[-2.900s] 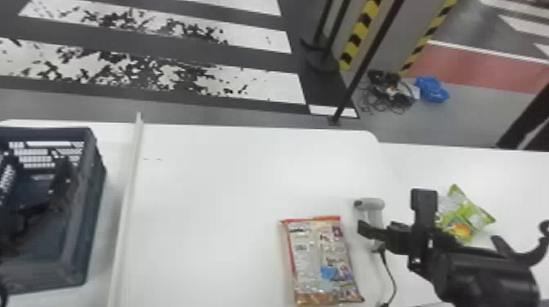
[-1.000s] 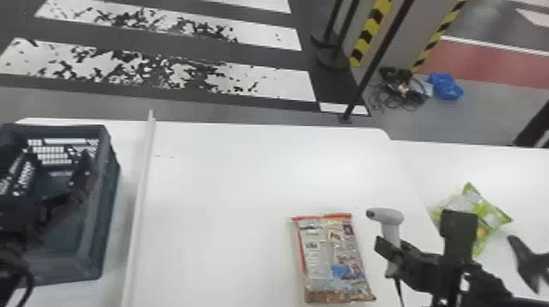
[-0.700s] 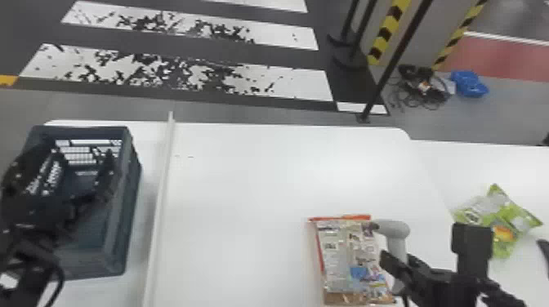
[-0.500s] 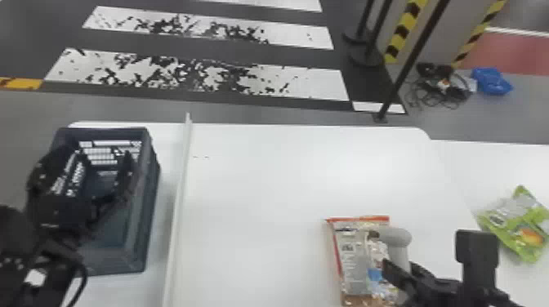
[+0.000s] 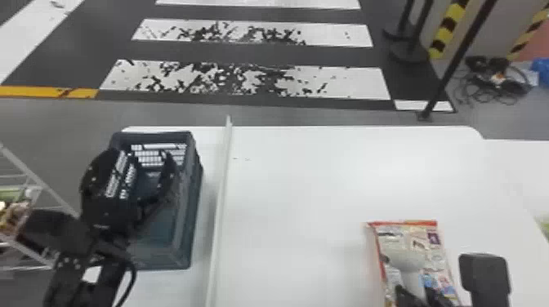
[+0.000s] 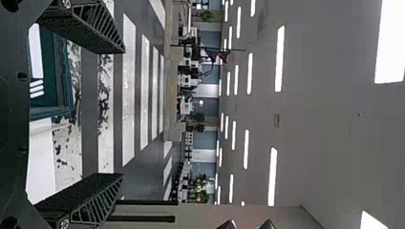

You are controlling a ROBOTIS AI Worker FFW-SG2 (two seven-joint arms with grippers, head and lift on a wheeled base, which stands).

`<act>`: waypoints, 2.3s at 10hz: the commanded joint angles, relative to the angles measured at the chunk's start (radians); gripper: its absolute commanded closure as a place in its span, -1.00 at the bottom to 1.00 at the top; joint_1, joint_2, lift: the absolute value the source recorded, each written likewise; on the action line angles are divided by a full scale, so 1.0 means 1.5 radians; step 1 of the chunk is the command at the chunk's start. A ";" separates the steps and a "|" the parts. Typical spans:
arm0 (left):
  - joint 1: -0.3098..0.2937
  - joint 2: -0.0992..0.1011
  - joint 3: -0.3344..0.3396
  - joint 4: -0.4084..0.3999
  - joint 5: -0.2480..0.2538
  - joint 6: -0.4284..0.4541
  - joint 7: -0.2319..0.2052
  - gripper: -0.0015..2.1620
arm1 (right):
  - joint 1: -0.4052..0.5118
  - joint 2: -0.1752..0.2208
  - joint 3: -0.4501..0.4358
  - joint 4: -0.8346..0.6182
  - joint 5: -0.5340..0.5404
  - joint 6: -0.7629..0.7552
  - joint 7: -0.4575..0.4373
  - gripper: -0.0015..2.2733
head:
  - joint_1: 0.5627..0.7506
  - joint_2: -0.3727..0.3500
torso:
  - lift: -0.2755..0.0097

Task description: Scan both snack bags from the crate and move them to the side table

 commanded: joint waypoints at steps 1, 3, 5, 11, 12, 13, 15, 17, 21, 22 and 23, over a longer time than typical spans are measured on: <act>0.003 0.000 0.002 0.001 0.001 -0.007 0.000 -0.94 | 0.004 0.000 0.023 -0.003 0.013 -0.006 -0.004 0.97 | 0.41 0.14 | 0.73; 0.008 0.000 0.003 -0.001 0.001 -0.015 -0.001 -0.94 | -0.008 -0.001 0.036 0.006 0.037 -0.024 -0.015 0.97 | 0.41 0.21 | 0.73; 0.015 0.001 0.009 -0.006 0.001 -0.023 -0.001 -0.94 | -0.019 -0.005 0.036 0.029 0.037 -0.039 -0.016 0.97 | 0.41 0.21 | 0.73; 0.027 0.002 0.021 -0.011 0.003 -0.042 -0.002 -0.94 | -0.041 -0.017 0.039 0.093 0.045 -0.079 -0.018 0.97 | 0.41 0.22 | 0.73; 0.027 0.002 0.022 -0.011 0.003 -0.044 -0.002 -0.94 | -0.042 -0.017 0.039 0.098 0.045 -0.084 -0.018 0.97 | 0.41 0.21 | 0.73; 0.028 0.001 0.023 -0.011 0.003 -0.044 -0.002 -0.94 | -0.042 -0.017 0.039 0.099 0.045 -0.090 -0.018 0.97 | 0.41 0.21 | 0.73; 0.028 0.001 0.023 -0.011 0.003 -0.050 -0.002 -0.94 | -0.043 -0.018 0.039 0.098 0.044 -0.090 -0.018 0.97 | 0.41 0.21 | 0.73; 0.028 0.001 0.023 -0.013 0.003 -0.050 -0.002 -0.94 | -0.037 -0.020 0.014 0.072 0.026 -0.090 -0.016 0.97 | 0.41 0.21 | 0.73; 0.029 0.001 0.020 -0.019 0.001 -0.048 -0.004 -0.94 | -0.087 -0.051 -0.106 0.077 -0.042 -0.075 -0.017 0.97 | 0.41 -0.08 | 0.73; 0.029 0.000 0.020 -0.021 -0.001 -0.046 -0.003 -0.94 | -0.125 -0.057 -0.130 0.103 -0.052 -0.045 -0.008 0.97 | 0.41 -0.14 | 0.73; 0.032 0.000 0.019 -0.026 -0.004 -0.044 -0.002 -0.94 | -0.169 -0.066 -0.150 0.152 -0.063 -0.039 0.011 0.97 | 0.41 -0.25 | 0.73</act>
